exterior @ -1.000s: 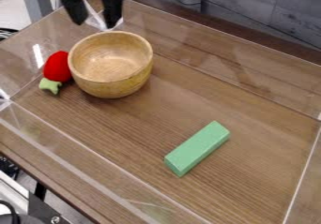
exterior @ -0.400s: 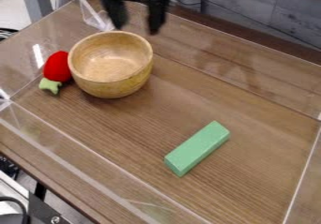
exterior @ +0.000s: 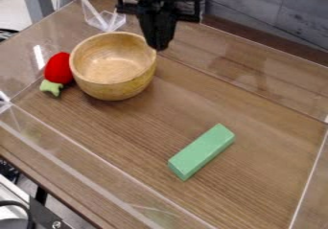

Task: Move the red fruit to the left

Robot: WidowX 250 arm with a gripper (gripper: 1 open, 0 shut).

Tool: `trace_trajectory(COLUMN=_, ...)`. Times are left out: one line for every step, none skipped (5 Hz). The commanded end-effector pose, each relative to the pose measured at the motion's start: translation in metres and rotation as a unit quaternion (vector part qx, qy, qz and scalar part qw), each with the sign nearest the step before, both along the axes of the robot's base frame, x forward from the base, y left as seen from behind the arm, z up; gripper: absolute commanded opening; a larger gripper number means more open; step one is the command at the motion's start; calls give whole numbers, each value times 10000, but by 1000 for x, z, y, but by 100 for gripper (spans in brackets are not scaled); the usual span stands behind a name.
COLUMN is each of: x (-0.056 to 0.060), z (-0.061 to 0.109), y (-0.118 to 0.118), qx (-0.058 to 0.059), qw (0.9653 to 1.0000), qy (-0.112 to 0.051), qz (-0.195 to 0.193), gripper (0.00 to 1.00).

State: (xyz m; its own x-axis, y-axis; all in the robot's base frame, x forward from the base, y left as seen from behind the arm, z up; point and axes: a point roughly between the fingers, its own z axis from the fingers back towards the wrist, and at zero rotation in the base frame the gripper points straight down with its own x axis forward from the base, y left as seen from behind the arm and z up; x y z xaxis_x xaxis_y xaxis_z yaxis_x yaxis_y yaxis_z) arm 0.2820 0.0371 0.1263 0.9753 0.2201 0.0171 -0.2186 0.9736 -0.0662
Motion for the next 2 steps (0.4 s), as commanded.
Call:
trace_trajectory(x=-5, z=15, y=1, qx=124, qw=9992, qy=-314, qz=234, gripper=0)
trace_trajectory(x=-7, z=7, y=8, qx=165, qw=9991, qy=-310, qz=225, gripper=0)
